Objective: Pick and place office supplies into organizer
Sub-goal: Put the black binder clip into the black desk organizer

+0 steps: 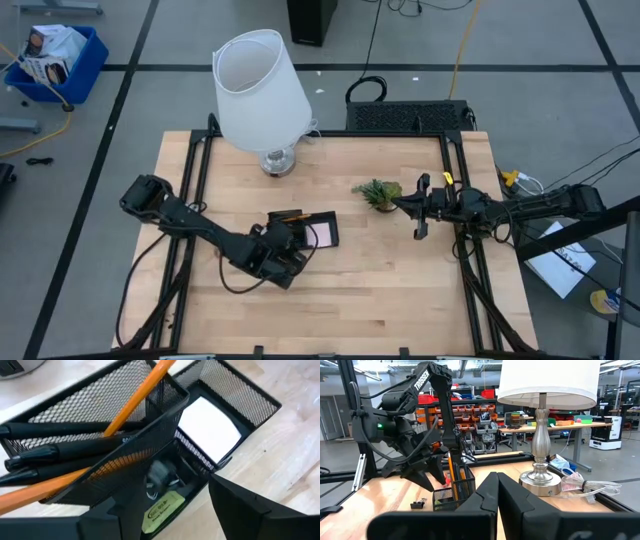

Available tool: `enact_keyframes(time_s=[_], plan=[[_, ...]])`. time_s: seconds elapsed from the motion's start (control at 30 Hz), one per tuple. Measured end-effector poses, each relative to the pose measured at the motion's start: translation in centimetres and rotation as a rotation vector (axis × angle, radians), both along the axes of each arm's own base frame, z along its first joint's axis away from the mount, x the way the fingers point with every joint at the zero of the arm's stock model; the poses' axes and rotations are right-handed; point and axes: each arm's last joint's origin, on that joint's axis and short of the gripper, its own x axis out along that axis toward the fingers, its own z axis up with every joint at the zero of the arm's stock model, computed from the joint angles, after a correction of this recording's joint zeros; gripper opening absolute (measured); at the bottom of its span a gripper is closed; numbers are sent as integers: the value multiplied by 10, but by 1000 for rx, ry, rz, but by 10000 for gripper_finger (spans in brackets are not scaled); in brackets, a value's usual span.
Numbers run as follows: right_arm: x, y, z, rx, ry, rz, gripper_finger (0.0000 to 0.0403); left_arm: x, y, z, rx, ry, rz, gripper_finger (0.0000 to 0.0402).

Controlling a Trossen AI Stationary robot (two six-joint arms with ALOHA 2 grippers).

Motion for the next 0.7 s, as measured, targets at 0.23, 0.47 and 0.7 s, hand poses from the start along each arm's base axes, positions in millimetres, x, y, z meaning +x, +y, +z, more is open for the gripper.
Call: enact_keyframes(time_s=[0.23,0.47,0.7], plan=[[0,0,0,0,0,0,0,0,-23,2,-16,-12,-190,229],[0,0,0,0,0,0,0,-3,-59,9,189,-23,-609,230],[0,0,0,0,-1,0,0,-8,-88,17,432,3,-1092,230]])
